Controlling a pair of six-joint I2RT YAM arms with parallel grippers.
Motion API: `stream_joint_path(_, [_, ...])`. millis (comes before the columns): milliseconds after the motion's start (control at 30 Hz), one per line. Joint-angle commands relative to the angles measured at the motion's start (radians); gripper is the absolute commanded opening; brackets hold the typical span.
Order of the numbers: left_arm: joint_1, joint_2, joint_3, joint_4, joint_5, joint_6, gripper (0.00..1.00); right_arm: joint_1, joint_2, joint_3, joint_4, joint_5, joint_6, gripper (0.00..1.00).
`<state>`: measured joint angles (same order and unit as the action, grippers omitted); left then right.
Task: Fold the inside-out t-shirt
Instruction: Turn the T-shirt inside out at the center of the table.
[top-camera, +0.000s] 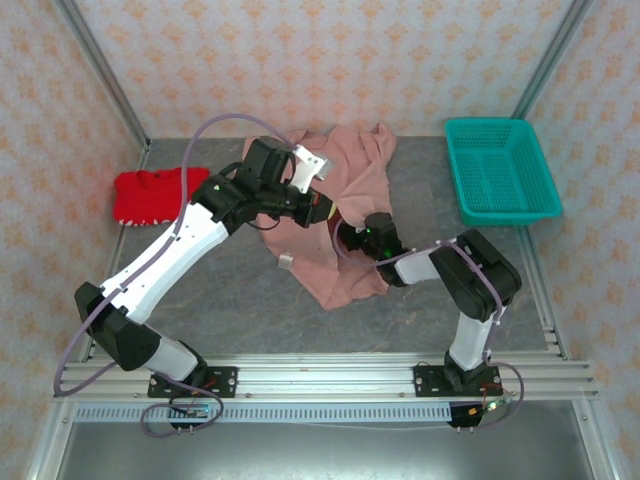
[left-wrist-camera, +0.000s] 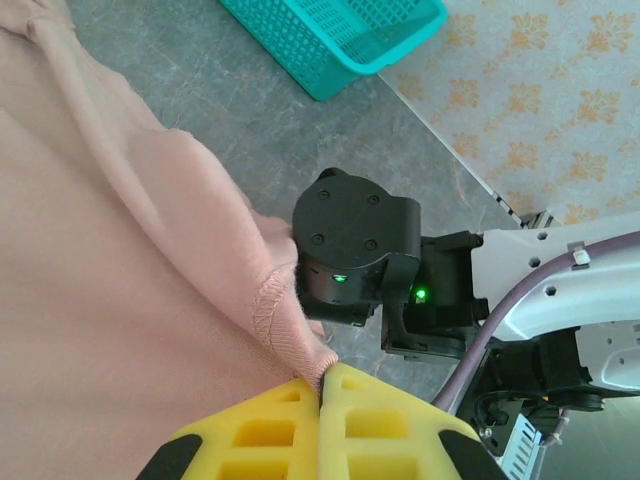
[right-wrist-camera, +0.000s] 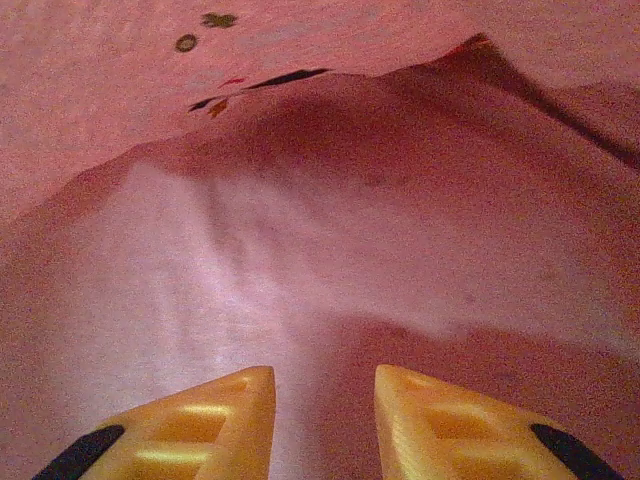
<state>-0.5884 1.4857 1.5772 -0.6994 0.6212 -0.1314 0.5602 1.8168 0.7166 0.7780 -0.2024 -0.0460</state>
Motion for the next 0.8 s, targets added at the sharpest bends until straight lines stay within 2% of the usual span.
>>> stream_joint_path(0, [-0.009,-0.015,0.005,0.043,0.052,0.0,0.0,0.025,0.005,0.07,-0.083,0.053,0.027,0.36])
stream_joint_path(100, [-0.045,-0.008,0.057,0.093,0.027,-0.088,0.0,0.087,0.037,0.153,-0.202,0.181,-0.009,0.38])
stream_joint_path(333, [-0.129,0.03,0.206,0.026,-0.108,-0.137,0.0,0.173,0.081,0.145,-0.125,0.351,-0.055,0.4])
stream_joint_path(500, [-0.146,0.013,0.196,0.001,-0.124,-0.125,0.0,0.181,0.099,0.21,-0.209,0.379,-0.039,0.45])
stream_joint_path(600, [-0.153,-0.024,0.155,0.002,-0.126,-0.118,0.0,0.15,0.092,0.249,-0.261,0.337,0.035,0.48])
stream_joint_path(700, [-0.154,-0.078,0.107,0.026,-0.115,-0.124,0.0,0.088,0.109,0.334,-0.385,0.288,0.117,0.52])
stream_joint_path(767, [-0.155,-0.117,0.072,0.08,-0.084,-0.141,0.0,0.079,0.14,0.428,-0.49,0.3,0.121,0.54])
